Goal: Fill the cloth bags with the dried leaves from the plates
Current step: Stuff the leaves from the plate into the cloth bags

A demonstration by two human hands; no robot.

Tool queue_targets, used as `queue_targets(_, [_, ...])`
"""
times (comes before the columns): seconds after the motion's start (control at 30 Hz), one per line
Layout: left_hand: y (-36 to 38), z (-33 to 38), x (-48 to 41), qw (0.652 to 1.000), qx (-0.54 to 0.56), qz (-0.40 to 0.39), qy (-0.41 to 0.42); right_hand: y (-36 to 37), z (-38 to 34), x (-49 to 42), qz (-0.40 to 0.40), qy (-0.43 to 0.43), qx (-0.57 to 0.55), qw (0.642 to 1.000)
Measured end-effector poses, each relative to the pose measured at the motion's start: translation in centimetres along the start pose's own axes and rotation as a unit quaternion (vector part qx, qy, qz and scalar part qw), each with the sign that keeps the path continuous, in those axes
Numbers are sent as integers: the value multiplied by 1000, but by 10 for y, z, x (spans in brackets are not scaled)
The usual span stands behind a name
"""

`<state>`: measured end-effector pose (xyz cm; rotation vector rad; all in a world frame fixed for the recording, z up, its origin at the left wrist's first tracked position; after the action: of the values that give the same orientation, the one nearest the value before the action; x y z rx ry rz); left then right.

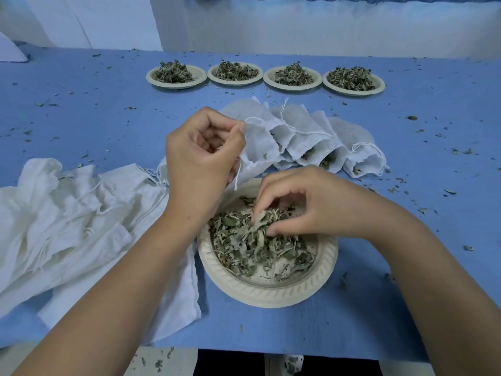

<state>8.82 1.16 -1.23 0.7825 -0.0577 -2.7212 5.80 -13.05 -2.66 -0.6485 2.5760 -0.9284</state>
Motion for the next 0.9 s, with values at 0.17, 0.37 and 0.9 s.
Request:
queue_targets(0.17, [-2, -1, -2, 1000, 7, 17, -9, -16, 5, 1, 66, 40, -94, 993])
queue_targets(0.37, [-2, 0, -1, 1000, -2, 20, -4, -26, 2, 5, 95, 17, -110, 989])
queue_targets(0.9, [7, -2, 5, 998, -15, -66, 13, -44, -8, 7, 364, -92, -242, 895])
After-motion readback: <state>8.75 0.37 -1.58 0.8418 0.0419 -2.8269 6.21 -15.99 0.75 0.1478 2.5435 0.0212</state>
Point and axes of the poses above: each hand's wrist, its own x-axis away from the middle knuckle, its own y-axis out of the palm, z = x × y, the point moved 5 cm from there along -x, towards the middle knuckle, and after that the axes turned 10 degrees about z, right-handed, at the moved point
